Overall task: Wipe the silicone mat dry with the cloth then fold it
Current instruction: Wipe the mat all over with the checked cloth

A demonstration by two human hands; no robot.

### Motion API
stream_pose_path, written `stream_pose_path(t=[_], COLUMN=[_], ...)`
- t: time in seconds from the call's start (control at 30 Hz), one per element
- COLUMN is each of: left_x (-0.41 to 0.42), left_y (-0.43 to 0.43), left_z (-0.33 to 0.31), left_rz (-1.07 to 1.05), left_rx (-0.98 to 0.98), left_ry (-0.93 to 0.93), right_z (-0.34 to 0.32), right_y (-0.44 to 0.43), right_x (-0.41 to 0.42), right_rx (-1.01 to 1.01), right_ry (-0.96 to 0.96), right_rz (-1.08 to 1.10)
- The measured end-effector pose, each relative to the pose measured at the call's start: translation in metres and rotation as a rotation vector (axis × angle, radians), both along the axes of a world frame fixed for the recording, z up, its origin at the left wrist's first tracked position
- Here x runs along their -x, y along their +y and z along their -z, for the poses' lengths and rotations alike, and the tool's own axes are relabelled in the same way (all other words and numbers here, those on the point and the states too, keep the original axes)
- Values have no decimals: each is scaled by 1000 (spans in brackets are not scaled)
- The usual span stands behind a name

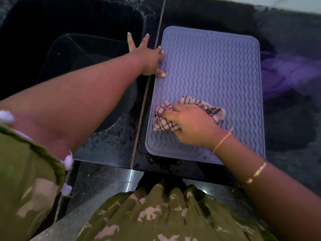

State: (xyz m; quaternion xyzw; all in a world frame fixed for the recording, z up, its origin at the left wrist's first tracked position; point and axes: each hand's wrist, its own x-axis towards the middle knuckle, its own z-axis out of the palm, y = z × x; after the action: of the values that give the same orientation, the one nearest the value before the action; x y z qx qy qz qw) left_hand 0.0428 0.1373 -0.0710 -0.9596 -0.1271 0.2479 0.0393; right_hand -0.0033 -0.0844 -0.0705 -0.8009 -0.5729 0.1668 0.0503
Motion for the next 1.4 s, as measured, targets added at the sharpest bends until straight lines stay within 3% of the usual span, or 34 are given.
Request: stream_pose_path(t=[0.1,0.2,0.3,0.37,0.5,0.6,0.67,0.7,0.73,0.8,0.87,0.9,0.97,1.07,1.17,1.4], left_x=[-1,-2,-5,-8,-13,-21,-26,-28,-29,-31,-35,-36,-40,-46,-49,-57], left_y=[1,-1,-5,-8,-11,-13,-13,-13,-13,-12,-9,-7,-4,-3,-3,-1], left_z=[-2,-4,-7,-8,-10,-11,-11,-11,-10,-9,-7,-7,-8,-9,-11,-11], left_rz=[3,19,71,97,110,162,190,194,195,201,187,183,194,206,170,218], left_rx=[6,-17,-60,-112,-182,-235,-250,-259,-265,-282,-306,-312,-309,-299,-277,-293], left_ry=[1,13,-2,-33,-60,-37,-22,-19,-19,-12,7,23,54,97,167,181], right_z=[-1,-6,-23,-37,-62,-73,-67,-59,-49,-27,-11,-3,16,35,33,24], right_y=[-17,-28,-26,-17,12,36,50,57,62,67,72,75,84,93,96,107], right_x=[18,14,-4,-23,-68,-102,-123,-134,-146,-158,-156,-150,-134,-118,-125,-178], right_rx=[-23,8,-17,-163,-569,-778,-813,-768,-668,-443,-464,-475,-311,-150,-203,-411], right_ry=[58,257,608,733,771,1091,1286,1259,1109,649,356,307,231,-22,-201,-191], right_rz=[-83,-95,159,396,697,803,849,883,929,1020,1021,955,793,730,739,879])
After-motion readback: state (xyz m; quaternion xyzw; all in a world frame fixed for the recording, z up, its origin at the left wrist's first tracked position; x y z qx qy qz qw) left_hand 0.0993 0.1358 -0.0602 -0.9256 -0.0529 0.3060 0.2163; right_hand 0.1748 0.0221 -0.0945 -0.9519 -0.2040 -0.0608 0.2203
